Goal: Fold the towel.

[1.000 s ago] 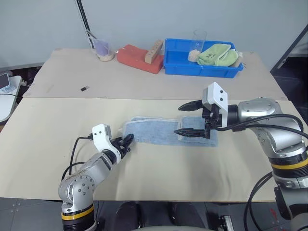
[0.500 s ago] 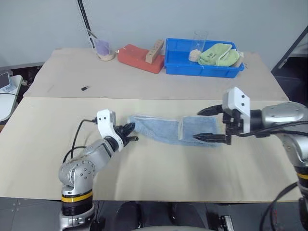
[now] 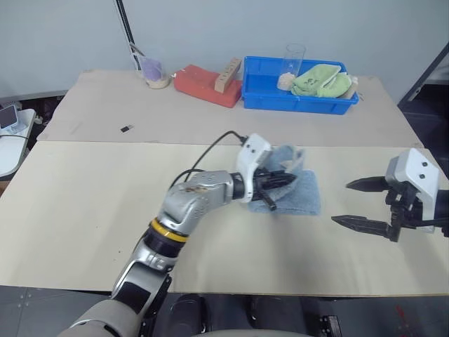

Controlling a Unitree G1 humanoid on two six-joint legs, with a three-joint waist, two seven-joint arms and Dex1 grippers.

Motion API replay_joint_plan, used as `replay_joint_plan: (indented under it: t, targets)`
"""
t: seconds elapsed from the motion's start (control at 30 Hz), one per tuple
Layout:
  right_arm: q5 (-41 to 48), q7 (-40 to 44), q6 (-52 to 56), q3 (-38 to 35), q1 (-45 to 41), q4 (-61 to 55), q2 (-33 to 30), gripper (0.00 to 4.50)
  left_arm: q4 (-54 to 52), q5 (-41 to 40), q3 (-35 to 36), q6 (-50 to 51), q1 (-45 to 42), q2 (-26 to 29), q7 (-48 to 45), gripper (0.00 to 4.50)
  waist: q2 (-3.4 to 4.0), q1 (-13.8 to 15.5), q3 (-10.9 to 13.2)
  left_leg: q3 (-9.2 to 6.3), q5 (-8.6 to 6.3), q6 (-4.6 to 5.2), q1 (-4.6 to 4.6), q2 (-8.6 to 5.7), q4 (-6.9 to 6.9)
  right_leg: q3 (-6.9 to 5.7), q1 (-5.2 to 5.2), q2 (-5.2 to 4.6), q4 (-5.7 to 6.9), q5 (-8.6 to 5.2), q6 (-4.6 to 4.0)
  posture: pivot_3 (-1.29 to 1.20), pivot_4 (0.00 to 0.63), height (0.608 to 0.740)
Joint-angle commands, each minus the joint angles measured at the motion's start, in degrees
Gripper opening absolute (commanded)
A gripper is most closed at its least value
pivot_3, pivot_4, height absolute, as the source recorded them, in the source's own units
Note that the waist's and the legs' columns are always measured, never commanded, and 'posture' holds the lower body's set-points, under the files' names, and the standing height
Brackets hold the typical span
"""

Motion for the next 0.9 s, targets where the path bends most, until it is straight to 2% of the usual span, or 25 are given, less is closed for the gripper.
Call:
replay_joint_plan:
  t: [0.03,0.1,0.2,0.43,0.47,0.57,0.7,0.9]
  targets:
    - [1.70,-1.81,2.22,-4.65,1.54,-3.95,0.53,4.50,4.90,4.51,-2.28,-8.17,-1.73,-2.61,-4.87,0.10,-0.10,-0.39,0.06,-0.06,-0.01,0.02,0.08,0.00,-0.01,-0.01,0.13,0.02,-0.03,-0.06,0.09,0.00,0.150,0.717]
    - [2.39,-3.29,3.38,-5.48,2.15,-4.86,1.12,4.50,6.85,6.64,-2.96,-10.47,-1.98,-3.86,-5.91,0.10,-0.16,-0.51,0.10,-0.14,-0.01,0.02,0.10,0.00,-0.01,-0.02,0.19,0.04,-0.04,-0.24,0.38,0.00,0.150,0.717]
    - [2.80,-4.74,3.78,-5.66,2.48,-5.01,1.35,4.50,7.62,8.03,-2.80,-11.74,-1.91,-4.82,-7.44,1.05,-0.19,-0.48,0.11,-0.22,-0.01,0.02,0.08,-0.02,0.00,0.00,0.20,0.05,-0.02,-0.24,0.39,0.00,0.150,0.717]
    - [1.83,-7.62,1.49,-1.72,-0.89,-0.95,1.01,4.50,4.41,8.93,-1.37,-13.63,-1.13,-3.62,-11.60,4.19,-0.17,-0.46,0.10,-0.28,-0.02,0.03,0.06,-0.05,0.01,0.01,0.21,0.02,-0.03,-0.21,0.34,0.00,0.150,0.717]
    - [1.45,-8.70,0.94,0.05,-2.63,0.28,1.23,4.50,2.87,8.83,-0.64,-14.29,-0.97,-2.36,-12.64,4.44,-0.17,-0.62,0.10,-0.27,-0.02,0.03,0.07,-0.05,0.01,0.03,0.22,0.03,-0.03,-0.20,0.34,0.00,0.150,0.717]
    - [0.75,-11.60,0.07,4.62,-7.01,3.04,2.48,4.50,-0.36,8.94,1.35,-15.78,-0.84,2.28,-15.75,4.44,-0.08,-0.83,0.05,-0.26,-0.02,0.03,0.11,0.00,-0.01,0.04,0.21,0.07,0.00,-0.20,0.33,0.00,0.150,0.717]
    - [-1.34,-18.43,-1.35,13.45,-14.48,7.34,9.43,4.50,-6.00,7.03,6.90,-17.81,1.86,13.66,-23.18,4.44,0.10,-1.35,-0.05,-0.37,-0.01,0.02,0.15,0.06,-0.07,0.04,0.19,0.20,0.06,-0.21,0.29,0.00,0.150,0.717]
    - [-7.55,-21.82,-7.56,22.58,-19.88,18.56,16.63,4.50,-13.47,2.88,12.48,-17.14,7.56,28.42,-33.88,4.44,0.21,-1.26,-0.10,-0.38,0.01,0.00,0.07,0.10,0.04,-0.04,-0.23,0.04,0.12,-0.09,0.05,0.00,0.150,0.717]
